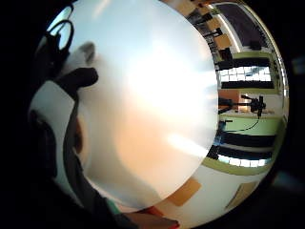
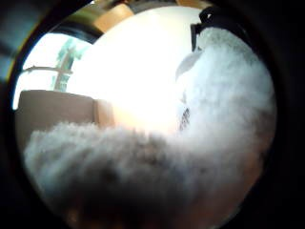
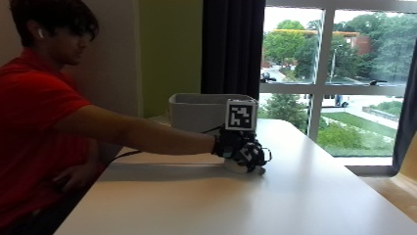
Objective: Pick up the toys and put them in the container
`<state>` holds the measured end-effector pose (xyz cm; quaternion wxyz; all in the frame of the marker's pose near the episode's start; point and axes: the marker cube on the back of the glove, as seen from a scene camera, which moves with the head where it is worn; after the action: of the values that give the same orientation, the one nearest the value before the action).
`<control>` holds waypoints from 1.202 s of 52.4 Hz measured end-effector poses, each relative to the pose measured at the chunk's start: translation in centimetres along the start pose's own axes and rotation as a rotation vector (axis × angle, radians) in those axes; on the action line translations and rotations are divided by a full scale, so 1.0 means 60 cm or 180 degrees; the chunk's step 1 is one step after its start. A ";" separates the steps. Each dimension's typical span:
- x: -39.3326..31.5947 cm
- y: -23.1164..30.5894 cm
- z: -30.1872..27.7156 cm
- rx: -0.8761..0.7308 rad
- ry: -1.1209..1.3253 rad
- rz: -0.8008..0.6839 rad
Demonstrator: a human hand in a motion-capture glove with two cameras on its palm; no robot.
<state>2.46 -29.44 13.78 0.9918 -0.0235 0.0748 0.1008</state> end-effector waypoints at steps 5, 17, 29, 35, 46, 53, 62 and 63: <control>0.005 -0.002 0.002 0.0193 -0.0091 0.0019; 0.007 0.001 -0.008 0.0495 0.0119 -0.0211; 0.040 0.019 -0.055 0.0488 -0.0086 -0.0253; 0.059 0.025 -0.127 0.0748 -0.0060 0.0004; 0.016 0.076 -0.314 0.1119 -0.0458 -0.0547; -0.037 0.113 -0.398 0.1257 -0.0500 -0.0907; -0.183 0.155 -0.451 0.1238 -0.0376 -0.1232; -0.198 0.157 -0.453 0.1243 -0.0362 -0.1247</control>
<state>-14.87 -24.20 -11.55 0.9808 0.1597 0.0310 -0.1079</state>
